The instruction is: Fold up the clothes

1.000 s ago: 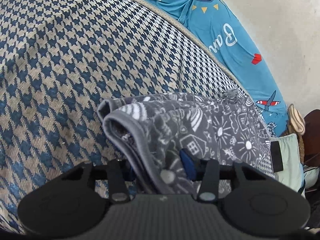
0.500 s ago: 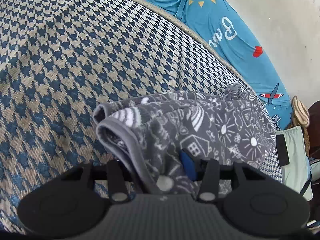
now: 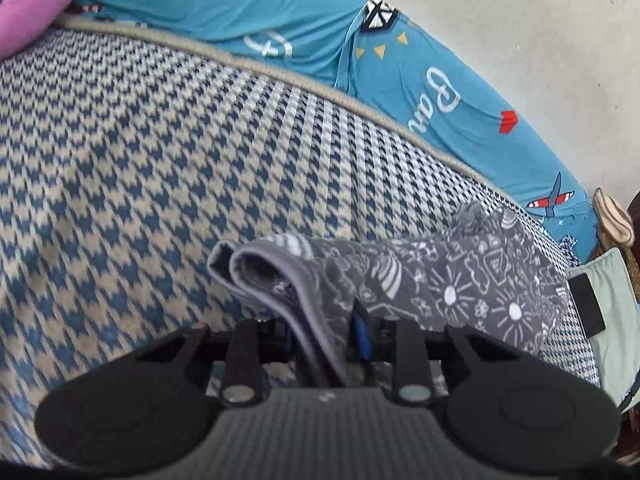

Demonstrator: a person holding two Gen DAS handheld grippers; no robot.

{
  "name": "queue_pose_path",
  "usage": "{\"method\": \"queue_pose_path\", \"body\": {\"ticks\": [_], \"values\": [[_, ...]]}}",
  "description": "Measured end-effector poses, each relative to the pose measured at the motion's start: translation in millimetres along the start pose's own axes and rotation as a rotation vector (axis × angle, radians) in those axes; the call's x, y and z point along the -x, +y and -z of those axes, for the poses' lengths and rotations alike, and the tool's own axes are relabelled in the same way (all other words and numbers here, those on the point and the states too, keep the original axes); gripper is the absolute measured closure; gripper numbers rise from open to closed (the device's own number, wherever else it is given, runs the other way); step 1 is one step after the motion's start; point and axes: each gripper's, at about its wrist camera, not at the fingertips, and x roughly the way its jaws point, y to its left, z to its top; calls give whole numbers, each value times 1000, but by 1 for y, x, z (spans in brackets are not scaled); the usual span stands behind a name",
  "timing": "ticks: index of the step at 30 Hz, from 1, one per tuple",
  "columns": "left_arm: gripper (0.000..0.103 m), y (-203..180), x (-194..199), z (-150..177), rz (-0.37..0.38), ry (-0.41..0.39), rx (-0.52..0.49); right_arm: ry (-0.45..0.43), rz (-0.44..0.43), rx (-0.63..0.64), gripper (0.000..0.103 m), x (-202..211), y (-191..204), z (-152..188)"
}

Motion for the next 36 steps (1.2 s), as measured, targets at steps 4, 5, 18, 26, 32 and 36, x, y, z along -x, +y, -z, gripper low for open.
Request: {"method": "queue_pose_path", "body": {"ticks": [4, 5, 18, 26, 32, 36], "values": [[78, 2, 10, -27, -22, -32, -26, -46, -10, -36, 81, -11, 3, -22], [78, 3, 13, -35, -24, -40, -29, -56, -12, -47, 81, -14, 4, -28], [78, 48, 30, -97, -77, -106, 28, -101, -103, -218, 82, -69, -9, -77], [78, 77, 33, -110, -152, -166, 64, -78, -128, -246, 82, -101, -12, -89], [77, 97, 34, -113, -208, -162, 113, 51, -179, -213, 72, -125, -5, -78], [69, 100, 26, -109, -220, -128, 141, 104, -222, -199, 66, -125, -2, -71]]}}
